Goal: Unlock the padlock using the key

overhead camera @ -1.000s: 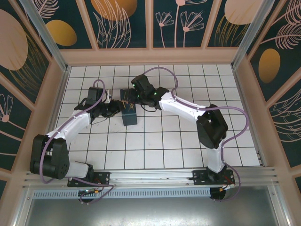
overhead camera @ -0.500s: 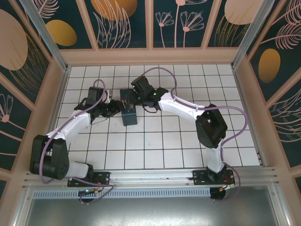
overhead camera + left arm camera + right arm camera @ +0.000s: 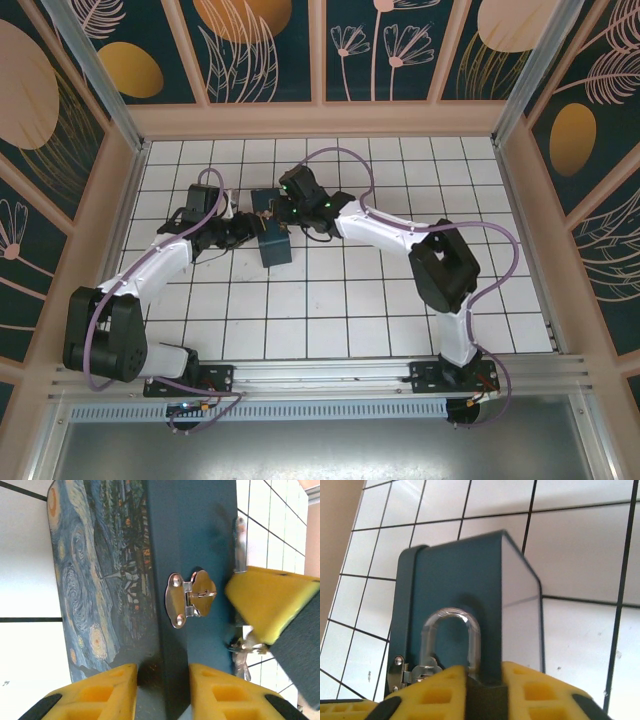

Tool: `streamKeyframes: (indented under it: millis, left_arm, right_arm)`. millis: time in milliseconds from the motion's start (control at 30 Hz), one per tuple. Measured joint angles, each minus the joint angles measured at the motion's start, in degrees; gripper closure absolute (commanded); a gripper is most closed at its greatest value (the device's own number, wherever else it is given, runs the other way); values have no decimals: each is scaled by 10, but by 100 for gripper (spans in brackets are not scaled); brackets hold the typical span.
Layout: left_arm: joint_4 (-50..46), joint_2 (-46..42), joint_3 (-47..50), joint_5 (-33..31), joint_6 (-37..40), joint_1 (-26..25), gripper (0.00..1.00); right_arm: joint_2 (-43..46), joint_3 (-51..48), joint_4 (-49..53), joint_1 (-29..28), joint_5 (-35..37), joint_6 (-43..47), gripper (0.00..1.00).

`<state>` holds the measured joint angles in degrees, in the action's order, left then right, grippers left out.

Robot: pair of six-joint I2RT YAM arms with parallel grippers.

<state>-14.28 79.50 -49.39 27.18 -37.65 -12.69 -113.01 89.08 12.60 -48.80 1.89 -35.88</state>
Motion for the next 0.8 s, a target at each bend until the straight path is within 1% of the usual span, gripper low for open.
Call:
streamKeyframes:
  millis: [167,267,367,567,600,633,733,800]
  left_arm:
    - [0,-1,-1,-4,0,0,69]
    - [-1,-1,-2,-7,0,0,67]
    - [-11,-1,-10,-16,1,0,64]
    - [-28,-1,-42,-37,3,0,59]
    - [-30,0,-47,-40,4,0,59]
    - [-33,2,-52,-42,5,0,59]
    - [-35,10,-67,-48,6,1,58]
    - [-34,14,-69,-49,6,2,57]
  right_arm:
    - [32,-55,-27,13,1,-11,87]
    - [61,-104,-30,27,3,-18,87]
    - [86,-164,-36,60,10,-23,87]
    - [136,-334,-56,154,32,-36,86]
    - [144,-362,-56,169,38,-37,84]
    - [151,-386,-56,183,41,-37,79]
    - [179,-426,-73,212,41,-34,58]
    - [193,-435,-68,229,48,-30,51]
